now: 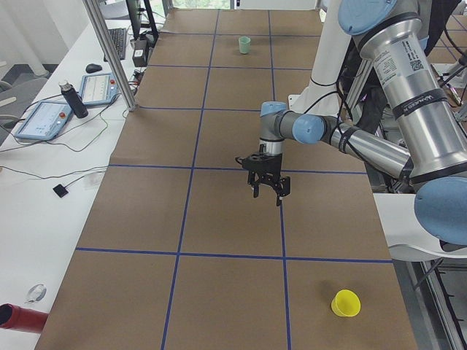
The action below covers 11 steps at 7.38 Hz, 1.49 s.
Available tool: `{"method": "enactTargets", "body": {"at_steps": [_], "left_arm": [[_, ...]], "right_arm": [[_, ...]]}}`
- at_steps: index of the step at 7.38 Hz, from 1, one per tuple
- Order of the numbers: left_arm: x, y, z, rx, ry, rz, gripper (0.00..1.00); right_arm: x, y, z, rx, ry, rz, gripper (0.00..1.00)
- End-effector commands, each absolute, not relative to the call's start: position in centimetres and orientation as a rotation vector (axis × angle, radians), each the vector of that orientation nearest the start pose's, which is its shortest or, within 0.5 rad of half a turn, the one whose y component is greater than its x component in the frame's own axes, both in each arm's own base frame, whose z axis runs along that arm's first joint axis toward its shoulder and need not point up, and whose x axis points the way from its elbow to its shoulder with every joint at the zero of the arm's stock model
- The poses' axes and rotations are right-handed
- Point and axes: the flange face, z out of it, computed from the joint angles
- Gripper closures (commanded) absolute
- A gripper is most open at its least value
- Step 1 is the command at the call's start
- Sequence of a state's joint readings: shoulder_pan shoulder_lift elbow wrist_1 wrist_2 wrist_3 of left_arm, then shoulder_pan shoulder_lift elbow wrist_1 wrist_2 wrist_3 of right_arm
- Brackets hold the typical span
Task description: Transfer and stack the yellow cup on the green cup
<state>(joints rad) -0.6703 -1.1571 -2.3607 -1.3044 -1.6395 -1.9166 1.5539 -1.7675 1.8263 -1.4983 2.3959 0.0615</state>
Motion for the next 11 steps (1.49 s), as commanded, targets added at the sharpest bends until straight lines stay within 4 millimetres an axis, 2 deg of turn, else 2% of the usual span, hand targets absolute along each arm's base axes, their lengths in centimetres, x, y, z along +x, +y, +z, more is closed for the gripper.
{"method": "enactTargets", "body": {"at_steps": [1, 3, 4, 5, 7, 9, 10, 11], "left_arm": [[17.7, -27.5, 51.8, -0.036, -0.028, -1.161, 0.01], [18.5, -25.3, 54.5, -0.015, -0.179, -1.234, 0.01], [18.3, -24.2, 56.7, 0.002, -0.246, -1.255, 0.01], [17.9, -24.0, 58.9, 0.014, -0.306, -1.296, 0.01], [18.4, -23.0, 60.6, 0.044, -0.37, -1.381, 0.01], [18.1, -22.3, 66.5, 0.064, -0.475, -1.413, 0.01], [17.7, -22.1, 70.6, 0.069, -0.495, -1.43, 0.01], [17.6, -21.9, 72.6, 0.054, -0.497, -1.444, 0.01]], "right_arm": [[5.3, -41.6, 61.1, 0.091, -0.83, -0.013, 0.01], [5.3, -41.4, 61.0, 0.09, -0.831, -0.012, 0.01], [5.3, -41.4, 61.1, 0.089, -0.83, -0.011, 0.01], [5.3, -41.4, 61.0, 0.089, -0.831, -0.012, 0.01], [5.2, -41.9, 60.6, 0.098, -0.831, -0.017, 0.01], [5.2, -42.0, 60.6, 0.096, -0.83, -0.018, 0.01], [5.1, -42.0, 60.6, 0.093, -0.835, -0.018, 0.01], [5.1, -41.7, 60.9, 0.087, -0.839, -0.014, 0.01]]}}
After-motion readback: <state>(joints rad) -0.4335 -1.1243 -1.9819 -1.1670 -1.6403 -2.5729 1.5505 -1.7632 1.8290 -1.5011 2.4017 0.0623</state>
